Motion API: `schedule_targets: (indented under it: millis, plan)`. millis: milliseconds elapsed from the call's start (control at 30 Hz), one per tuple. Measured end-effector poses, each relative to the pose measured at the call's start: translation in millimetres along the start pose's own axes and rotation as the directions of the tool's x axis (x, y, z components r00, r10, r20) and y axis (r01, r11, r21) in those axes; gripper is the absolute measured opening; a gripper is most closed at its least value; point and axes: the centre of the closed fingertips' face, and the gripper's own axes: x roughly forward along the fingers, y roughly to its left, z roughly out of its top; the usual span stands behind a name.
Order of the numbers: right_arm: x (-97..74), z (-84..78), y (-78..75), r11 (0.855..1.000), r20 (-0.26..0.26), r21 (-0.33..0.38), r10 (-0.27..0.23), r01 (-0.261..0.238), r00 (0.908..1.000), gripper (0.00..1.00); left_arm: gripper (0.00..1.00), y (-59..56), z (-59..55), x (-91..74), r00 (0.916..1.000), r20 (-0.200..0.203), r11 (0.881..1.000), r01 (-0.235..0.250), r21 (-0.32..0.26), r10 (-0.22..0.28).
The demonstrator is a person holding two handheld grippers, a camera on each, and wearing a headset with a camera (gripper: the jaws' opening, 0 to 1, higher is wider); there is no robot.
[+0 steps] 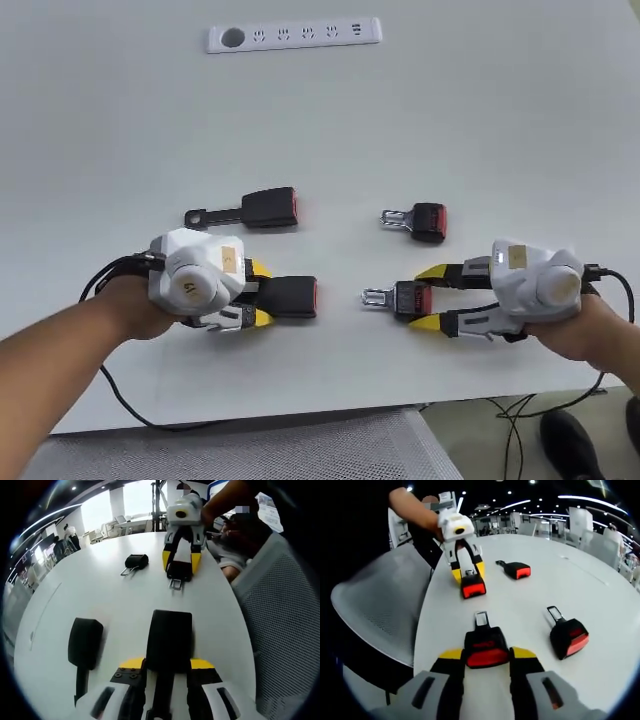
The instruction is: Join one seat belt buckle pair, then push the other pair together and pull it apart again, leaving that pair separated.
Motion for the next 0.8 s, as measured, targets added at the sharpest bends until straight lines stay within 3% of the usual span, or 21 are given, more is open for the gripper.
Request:
schedule_targets:
  millis: [467,800]
  plan:
    - [38.0,23.2,1.0,0.998,0.036,-0.027,0.052,-0.051,0.9980,0.34,0.32,1.2,3.8,1.4,0.9999,-0.015,1.000,0.006,0.001,-0.006]
    - [54.1,34.8,5.1,0.997,0.046,-0.035,0.066,-0.064,0.9967,0.34,0.32,0.9,4.0,1.0,0.9998,-0.019,1.000,0.010,-0.001,-0.010]
